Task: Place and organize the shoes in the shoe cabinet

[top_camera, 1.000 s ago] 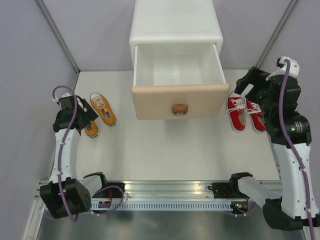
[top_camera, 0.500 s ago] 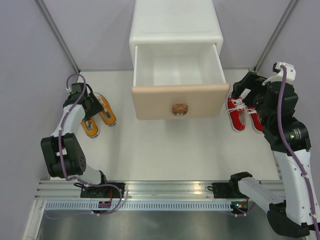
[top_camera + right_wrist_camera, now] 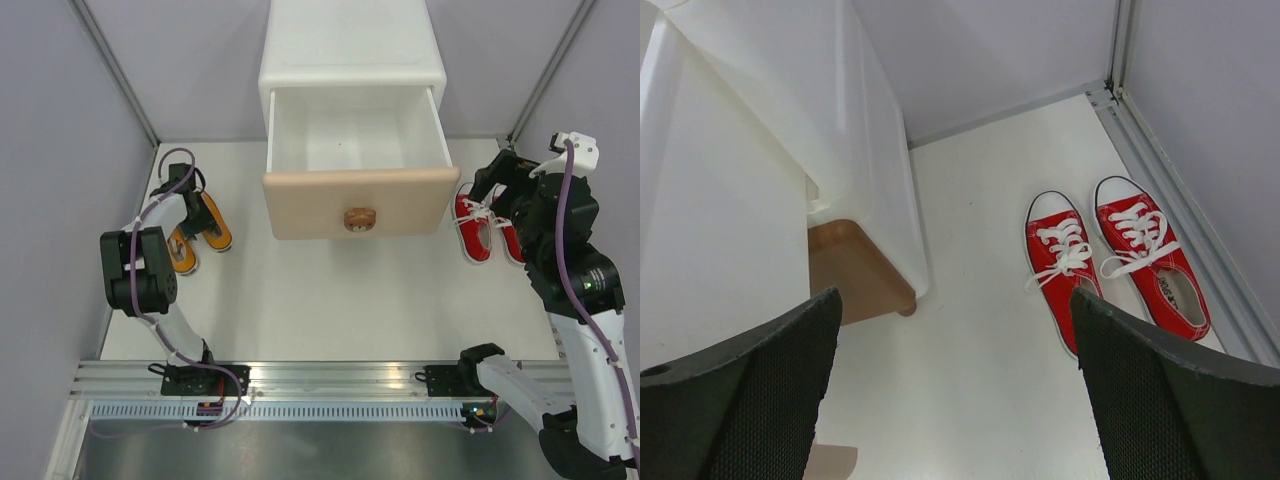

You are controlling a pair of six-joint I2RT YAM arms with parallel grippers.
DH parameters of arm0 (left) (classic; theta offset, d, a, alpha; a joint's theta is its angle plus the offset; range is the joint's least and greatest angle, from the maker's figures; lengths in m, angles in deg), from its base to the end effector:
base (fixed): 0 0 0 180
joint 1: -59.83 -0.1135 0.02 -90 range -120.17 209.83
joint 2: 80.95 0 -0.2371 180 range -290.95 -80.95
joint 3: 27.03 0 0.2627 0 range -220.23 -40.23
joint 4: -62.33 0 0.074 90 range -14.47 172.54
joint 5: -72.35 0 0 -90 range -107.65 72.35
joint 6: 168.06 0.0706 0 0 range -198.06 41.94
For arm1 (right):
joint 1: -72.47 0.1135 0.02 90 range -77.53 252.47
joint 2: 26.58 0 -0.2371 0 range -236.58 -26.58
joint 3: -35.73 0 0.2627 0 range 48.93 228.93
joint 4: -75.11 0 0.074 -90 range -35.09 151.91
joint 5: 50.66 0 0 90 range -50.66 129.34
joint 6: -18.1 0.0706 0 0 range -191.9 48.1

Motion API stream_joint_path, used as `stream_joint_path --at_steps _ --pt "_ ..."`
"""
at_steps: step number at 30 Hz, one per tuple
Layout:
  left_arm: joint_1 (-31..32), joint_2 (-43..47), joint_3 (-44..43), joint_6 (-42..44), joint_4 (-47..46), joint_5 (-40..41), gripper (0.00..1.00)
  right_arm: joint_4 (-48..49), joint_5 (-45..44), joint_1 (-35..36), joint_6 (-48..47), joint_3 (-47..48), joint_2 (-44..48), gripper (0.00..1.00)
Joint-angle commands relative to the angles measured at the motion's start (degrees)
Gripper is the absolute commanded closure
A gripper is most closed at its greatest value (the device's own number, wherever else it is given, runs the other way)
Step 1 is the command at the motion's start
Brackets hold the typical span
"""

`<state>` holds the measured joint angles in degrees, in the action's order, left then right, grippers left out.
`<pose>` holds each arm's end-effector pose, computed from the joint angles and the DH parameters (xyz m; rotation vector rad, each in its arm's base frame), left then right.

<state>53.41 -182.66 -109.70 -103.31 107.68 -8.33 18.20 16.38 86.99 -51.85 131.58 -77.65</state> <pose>0.3749 0.0537 0.1304 -0.7769 2.5577 0.1155 0.1941 0.0218 0.4538 0.3697 1.7271 0.0804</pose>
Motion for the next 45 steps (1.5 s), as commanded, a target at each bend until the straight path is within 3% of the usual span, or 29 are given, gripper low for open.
stream_joint_path --at_steps 1,6,13,28,35,45 --pt "-0.3 -1.8 -2.6 -0.7 -2.6 2.8 0.46 2.0 -1.8 0.3 -1.2 -0.9 0.4 0.02" --pt "-0.4 -4.3 -3.6 -0.3 -3.7 2.9 0.55 2.3 -2.0 0.4 -1.4 -1.4 0.2 0.02" --pt "-0.6 -3.3 -4.1 0.0 -3.6 1.8 0.97 2.3 -2.0 0.6 -1.6 -1.3 0.2 0.02" --pt "1.6 21.0 -11.9 -0.7 6.8 5.2 0.98 1.4 1.4 0.6 -0.6 -1.6 2.2 0.02" --pt "4.6 26.3 -24.2 -1.5 13.4 2.7 0.98 0.9 3.8 0.5 -0.7 -2.2 4.0 0.03" --pt "11.5 30.8 -40.6 -5.2 14.5 -1.4 0.98 0.2 5.5 0.6 -0.9 -3.3 6.1 0.04"
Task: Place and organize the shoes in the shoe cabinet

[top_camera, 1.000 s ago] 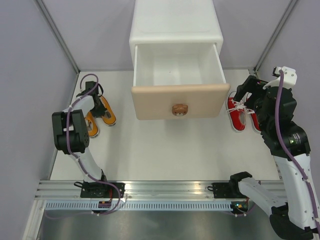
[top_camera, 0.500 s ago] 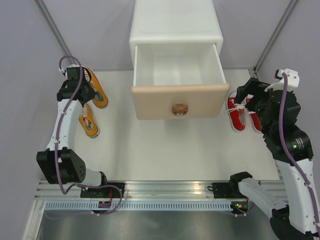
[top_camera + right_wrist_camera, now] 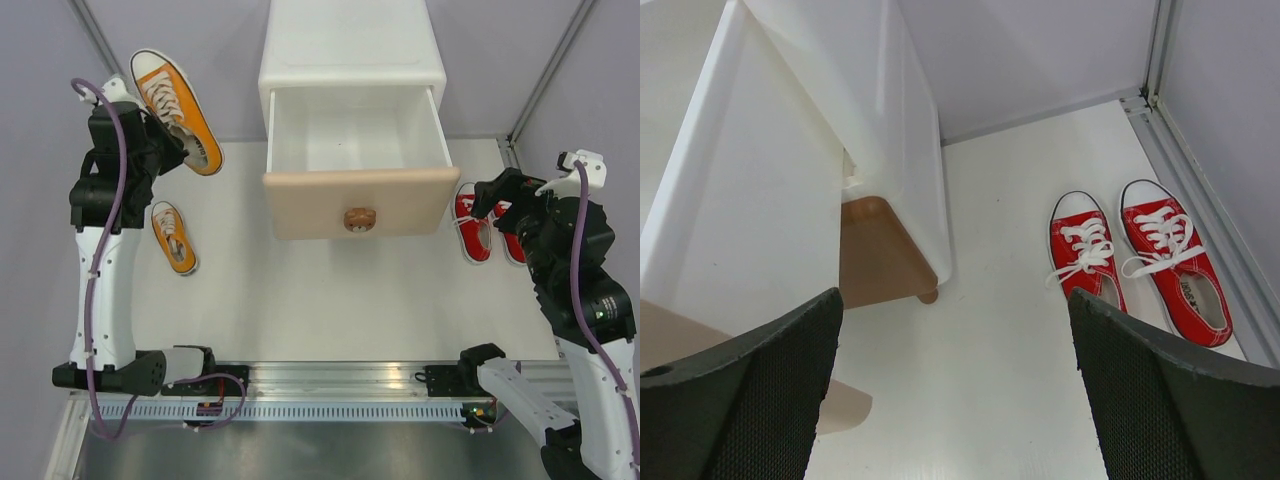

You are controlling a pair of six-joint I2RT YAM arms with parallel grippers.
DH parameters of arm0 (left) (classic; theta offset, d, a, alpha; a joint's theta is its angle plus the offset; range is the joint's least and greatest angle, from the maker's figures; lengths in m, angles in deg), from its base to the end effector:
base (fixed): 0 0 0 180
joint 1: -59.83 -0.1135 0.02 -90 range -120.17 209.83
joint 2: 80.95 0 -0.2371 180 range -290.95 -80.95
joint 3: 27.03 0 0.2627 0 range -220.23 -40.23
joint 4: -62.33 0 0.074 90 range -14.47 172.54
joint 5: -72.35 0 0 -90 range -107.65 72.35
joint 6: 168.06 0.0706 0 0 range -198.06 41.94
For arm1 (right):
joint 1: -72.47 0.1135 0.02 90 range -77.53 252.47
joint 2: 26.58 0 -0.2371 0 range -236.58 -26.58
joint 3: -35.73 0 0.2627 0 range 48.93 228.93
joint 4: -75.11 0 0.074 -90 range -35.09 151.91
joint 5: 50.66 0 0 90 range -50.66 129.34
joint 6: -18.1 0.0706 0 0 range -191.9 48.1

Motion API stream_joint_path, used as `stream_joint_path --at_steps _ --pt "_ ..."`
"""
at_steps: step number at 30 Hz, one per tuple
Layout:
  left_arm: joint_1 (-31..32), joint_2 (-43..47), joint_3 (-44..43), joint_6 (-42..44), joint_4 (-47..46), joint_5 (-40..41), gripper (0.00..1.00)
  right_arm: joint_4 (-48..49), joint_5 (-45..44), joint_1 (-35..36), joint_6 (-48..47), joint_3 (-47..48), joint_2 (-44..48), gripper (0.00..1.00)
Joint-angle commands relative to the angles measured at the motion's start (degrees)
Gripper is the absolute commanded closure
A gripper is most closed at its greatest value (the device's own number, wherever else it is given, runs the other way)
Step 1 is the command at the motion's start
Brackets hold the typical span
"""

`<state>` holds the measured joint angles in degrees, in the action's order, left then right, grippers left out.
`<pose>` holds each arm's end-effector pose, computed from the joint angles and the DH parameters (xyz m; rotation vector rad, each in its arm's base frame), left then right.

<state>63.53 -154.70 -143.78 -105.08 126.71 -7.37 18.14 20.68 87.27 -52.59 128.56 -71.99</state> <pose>0.2796 -0.0055 0.4680 -0.5083 1.8743 -0.1822 0.1704 0.0216 0.4524 0.3056 1.7040 0.1560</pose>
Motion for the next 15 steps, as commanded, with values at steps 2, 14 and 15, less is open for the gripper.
stream_joint_path --at_steps 2,14,15 --pt "2.0 2.8 -9.7 -4.3 -4.5 -3.8 0.98 0.1 1.5 0.2 -0.1 -0.2 0.6 0.04" --pt "13.4 -3.9 -25.5 -8.4 -4.7 -8.7 0.98 -0.2 2.1 0.2 -0.1 -0.9 1.2 0.04" --pt "14.8 -4.5 -26.4 -8.4 -4.6 -8.3 0.98 -0.2 2.2 0.3 -0.1 -1.0 1.1 0.04"
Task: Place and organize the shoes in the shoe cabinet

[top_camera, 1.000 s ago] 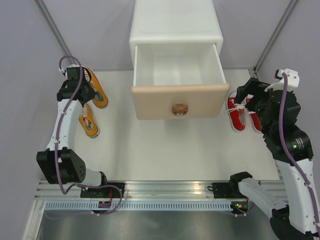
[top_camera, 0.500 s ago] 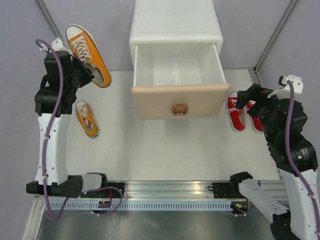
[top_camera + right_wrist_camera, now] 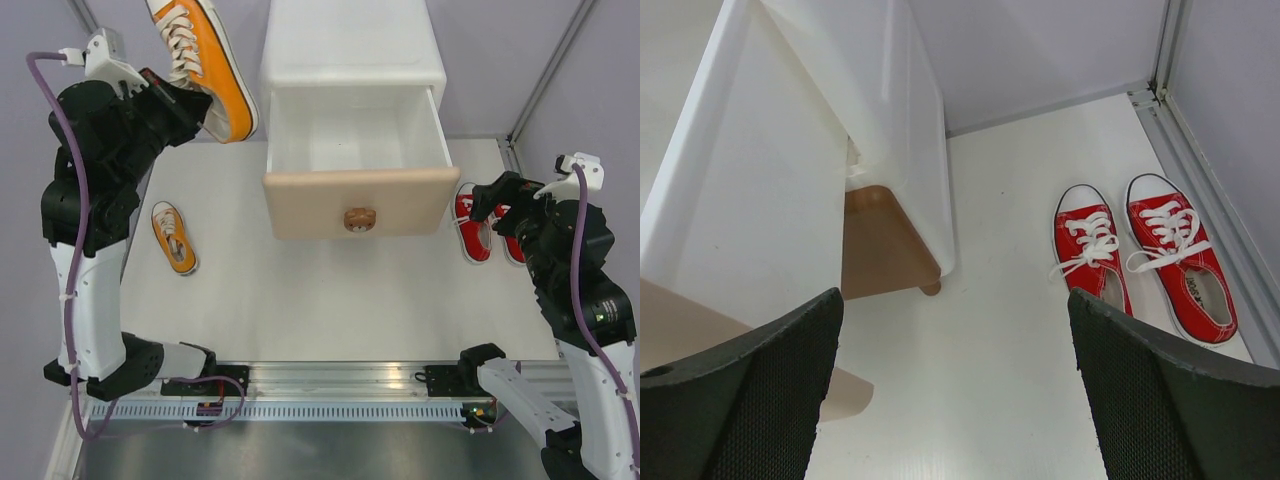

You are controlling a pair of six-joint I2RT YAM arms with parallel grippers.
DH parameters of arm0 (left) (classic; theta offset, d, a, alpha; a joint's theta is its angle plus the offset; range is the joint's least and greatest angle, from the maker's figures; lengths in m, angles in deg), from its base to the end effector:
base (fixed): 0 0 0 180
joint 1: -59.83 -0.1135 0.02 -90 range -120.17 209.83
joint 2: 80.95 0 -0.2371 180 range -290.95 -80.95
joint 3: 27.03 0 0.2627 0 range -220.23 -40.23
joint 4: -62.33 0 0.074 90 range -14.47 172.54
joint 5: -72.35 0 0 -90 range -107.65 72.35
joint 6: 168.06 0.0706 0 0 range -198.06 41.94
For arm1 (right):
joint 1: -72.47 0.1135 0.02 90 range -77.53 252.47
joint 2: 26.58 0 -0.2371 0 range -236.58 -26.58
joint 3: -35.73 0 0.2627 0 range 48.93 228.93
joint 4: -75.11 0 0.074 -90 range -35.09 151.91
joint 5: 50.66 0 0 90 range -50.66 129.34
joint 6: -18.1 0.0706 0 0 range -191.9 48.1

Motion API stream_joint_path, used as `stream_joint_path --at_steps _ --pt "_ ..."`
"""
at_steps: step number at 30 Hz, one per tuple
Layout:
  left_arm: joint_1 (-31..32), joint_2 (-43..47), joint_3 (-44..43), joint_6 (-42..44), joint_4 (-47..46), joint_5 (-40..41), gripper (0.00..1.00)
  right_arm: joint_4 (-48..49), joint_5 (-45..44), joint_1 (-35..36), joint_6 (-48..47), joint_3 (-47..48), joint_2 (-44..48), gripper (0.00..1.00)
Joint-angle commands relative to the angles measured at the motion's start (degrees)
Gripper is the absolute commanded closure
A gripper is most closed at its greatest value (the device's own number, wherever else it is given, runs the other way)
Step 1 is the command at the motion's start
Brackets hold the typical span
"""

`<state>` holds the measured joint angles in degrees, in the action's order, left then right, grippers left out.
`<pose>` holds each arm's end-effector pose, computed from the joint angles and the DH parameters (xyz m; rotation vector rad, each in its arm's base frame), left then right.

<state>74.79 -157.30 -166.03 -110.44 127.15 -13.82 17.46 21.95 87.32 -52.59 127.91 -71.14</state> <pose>0.2225 -0.0546 0.5718 -0.3004 1.6123 -0.5834 0.1672 0.0225 0.4493 0.2885 1.7168 0.1729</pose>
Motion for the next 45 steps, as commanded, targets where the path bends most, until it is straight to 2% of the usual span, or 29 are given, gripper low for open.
stream_joint_path --at_steps 1,8,17,22,27,34,45 --pt "5.1 -2.7 -5.8 -3.0 -5.1 -1.0 0.98 0.5 1.0 0.3 -0.2 -0.4 0.3 0.04" --pt "19.2 -7.1 -9.6 -2.5 -7.5 9.9 0.98 0.4 0.9 0.3 -0.2 -1.3 0.7 0.04" --pt "31.9 -14.1 -11.1 0.2 -11.4 19.1 0.98 0.9 1.2 0.2 -0.6 -2.7 1.8 0.04" --pt "33.6 -16.5 -11.0 1.4 -11.7 20.3 0.98 1.0 1.4 0.3 -0.9 -3.3 2.4 0.04" --pt "34.1 -17.9 -9.6 6.4 -11.5 18.8 0.98 1.4 1.4 0.4 -1.5 -3.7 2.9 0.04" --pt "34.1 -16.6 -6.7 18.6 -11.4 11.5 0.98 2.1 0.5 1.1 -2.2 -4.4 3.2 0.04" --pt "33.4 -16.4 -4.9 33.6 -10.5 7.2 0.98 2.5 0.0 1.3 -2.5 -5.3 3.6 0.04"
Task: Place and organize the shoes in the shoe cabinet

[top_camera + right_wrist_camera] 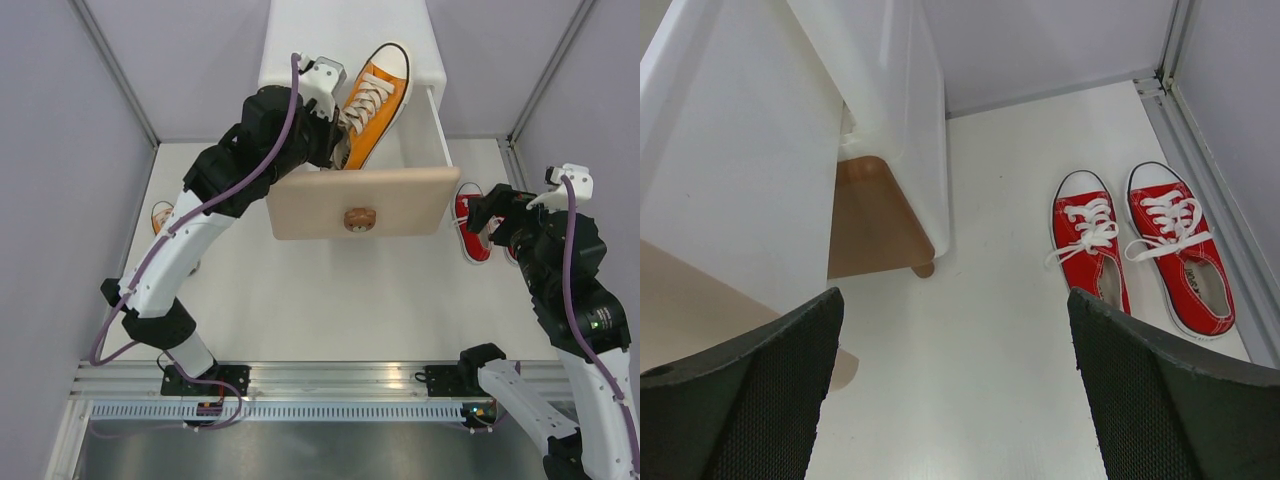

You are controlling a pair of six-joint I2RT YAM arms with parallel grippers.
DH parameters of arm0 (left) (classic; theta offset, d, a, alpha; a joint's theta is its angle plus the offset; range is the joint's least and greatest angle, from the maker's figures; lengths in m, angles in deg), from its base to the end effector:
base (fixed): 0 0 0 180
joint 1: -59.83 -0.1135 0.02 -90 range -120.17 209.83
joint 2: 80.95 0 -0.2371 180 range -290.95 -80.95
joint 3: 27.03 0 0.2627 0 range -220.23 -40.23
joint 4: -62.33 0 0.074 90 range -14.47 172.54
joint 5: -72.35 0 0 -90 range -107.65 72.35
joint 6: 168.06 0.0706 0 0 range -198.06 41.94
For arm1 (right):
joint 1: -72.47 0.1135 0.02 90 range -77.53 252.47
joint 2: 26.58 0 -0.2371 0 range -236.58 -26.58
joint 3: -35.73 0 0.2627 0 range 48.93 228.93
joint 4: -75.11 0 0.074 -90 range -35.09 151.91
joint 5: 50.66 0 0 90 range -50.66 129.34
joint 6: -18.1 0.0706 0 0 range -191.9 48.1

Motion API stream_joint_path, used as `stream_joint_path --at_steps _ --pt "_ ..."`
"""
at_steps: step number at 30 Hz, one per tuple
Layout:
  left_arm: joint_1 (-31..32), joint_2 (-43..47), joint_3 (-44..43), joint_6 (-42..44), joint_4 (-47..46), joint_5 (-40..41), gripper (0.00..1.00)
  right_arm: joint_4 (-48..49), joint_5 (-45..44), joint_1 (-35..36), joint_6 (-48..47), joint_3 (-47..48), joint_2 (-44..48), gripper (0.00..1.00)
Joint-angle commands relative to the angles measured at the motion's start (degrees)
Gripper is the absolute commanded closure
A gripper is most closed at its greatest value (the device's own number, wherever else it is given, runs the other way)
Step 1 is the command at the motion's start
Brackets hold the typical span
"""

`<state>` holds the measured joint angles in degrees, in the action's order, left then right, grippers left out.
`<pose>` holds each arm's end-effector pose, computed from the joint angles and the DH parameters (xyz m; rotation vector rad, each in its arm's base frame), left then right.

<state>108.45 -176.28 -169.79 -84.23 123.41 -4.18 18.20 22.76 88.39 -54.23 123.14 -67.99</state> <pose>0.2492 -0.2580 0.5094 0.5012 1.7570 -0.4674 0.1630 0.0255 0.4325 0.2364 1.7404 0.1728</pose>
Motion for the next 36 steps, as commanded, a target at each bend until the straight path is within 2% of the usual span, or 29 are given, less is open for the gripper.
stream_joint_path --at_steps 1,6,18,27,36 --pt "-0.9 2.4 -1.1 8.0 -6.7 -3.8 0.98 1.9 -1.0 0.2 -0.9 -0.6 0.5 0.04" --pt "-5.5 2.8 -0.3 7.9 -6.1 -9.9 0.98 2.2 -1.2 0.2 -1.1 -1.5 0.9 0.04" --pt "-10.0 2.2 -0.8 9.9 -0.4 -20.9 0.98 3.2 -1.2 0.3 -1.1 -2.8 1.2 0.04" --pt "-10.9 0.3 -1.0 11.0 2.5 -23.3 0.98 3.7 -0.9 0.3 -1.1 -3.4 0.9 0.04" --pt "-10.8 -3.1 -2.1 7.9 5.5 -24.5 0.98 4.2 -0.9 0.4 -1.1 -3.6 0.5 0.04"
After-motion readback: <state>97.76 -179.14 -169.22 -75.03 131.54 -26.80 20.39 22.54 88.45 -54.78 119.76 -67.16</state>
